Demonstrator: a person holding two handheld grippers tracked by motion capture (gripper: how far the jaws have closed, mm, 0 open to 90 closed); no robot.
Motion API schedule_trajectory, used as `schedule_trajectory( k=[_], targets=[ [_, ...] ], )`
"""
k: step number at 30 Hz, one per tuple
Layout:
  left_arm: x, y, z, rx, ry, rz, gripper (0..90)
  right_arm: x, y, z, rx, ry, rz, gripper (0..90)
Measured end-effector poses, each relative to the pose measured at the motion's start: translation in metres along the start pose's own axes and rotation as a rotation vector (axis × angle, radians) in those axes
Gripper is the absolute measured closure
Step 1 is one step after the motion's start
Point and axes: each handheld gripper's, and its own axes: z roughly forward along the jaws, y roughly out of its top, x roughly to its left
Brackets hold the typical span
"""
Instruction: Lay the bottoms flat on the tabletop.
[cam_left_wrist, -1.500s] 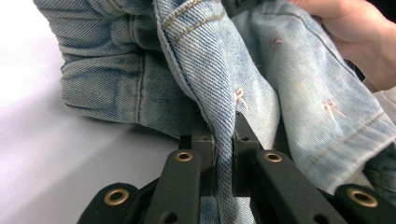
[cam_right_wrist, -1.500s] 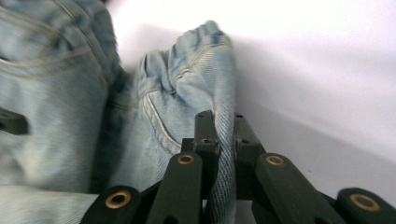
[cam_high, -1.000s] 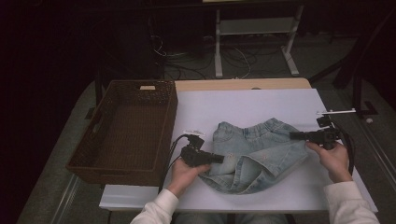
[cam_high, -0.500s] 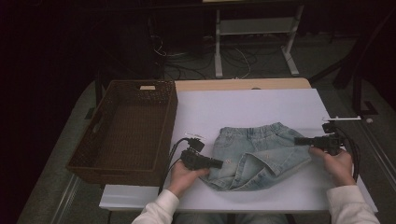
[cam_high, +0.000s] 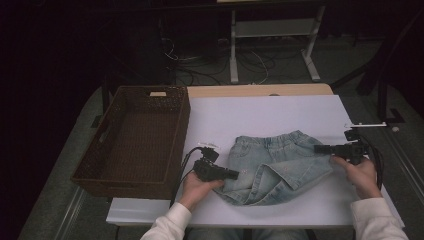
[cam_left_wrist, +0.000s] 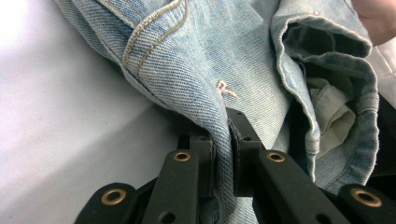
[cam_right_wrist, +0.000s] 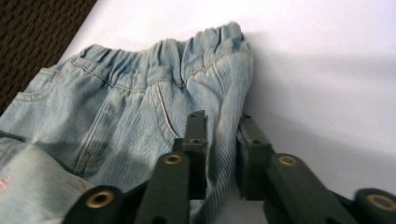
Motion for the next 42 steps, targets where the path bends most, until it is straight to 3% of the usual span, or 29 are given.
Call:
schedule_trajectory(
  k=[7, 10, 14, 17, 21, 23, 25, 28, 34, 42],
  targets=[
    [-0.003, 0.004, -0.005, -0.022, 0.017, 0.018, 74.9, 0.003, 0.011, -0.009, -0.061, -0.005, -0.041, 60.2],
    [-0.005, 0.005, -0.007, -0.038, 0.042, 0.04, 70.5, 0.006, 0.017, -0.007, -0.091, 0.037, -0.049, 55.1],
    [-0.007, 0.006, -0.01, -0.067, 0.084, 0.038, 57.3, 0.014, 0.029, 0.0, -0.088, 0.044, -0.092, 46.3],
    [-0.007, 0.007, -0.012, -0.086, 0.124, 0.033, 45.5, 0.021, 0.037, 0.008, -0.086, 0.053, -0.127, 29.0],
    [-0.008, 0.012, -0.019, -0.133, 0.161, 0.018, 30.1, 0.029, 0.046, 0.017, -0.059, 0.021, -0.154, 14.3],
    [-0.008, 0.016, -0.023, -0.15, 0.153, 0.015, 26.5, 0.031, 0.048, 0.021, -0.066, -0.006, -0.164, 11.7],
    [-0.01, 0.019, -0.026, -0.156, 0.146, 0.023, 23.3, 0.032, 0.051, 0.025, -0.049, -0.034, -0.175, 1.0],
    [-0.012, 0.026, -0.028, -0.161, 0.138, 0.034, 15.2, 0.031, 0.055, 0.03, -0.047, -0.039, -0.173, 0.6],
    [-0.012, 0.043, -0.026, -0.181, 0.152, 0.026, 13.3, 0.025, 0.06, 0.044, -0.033, -0.045, -0.167, 1.3],
    [-0.004, 0.064, -0.022, -0.214, 0.13, 0.017, 12.8, 0.016, 0.06, 0.055, -0.025, -0.045, -0.151, 14.6]
  ],
)
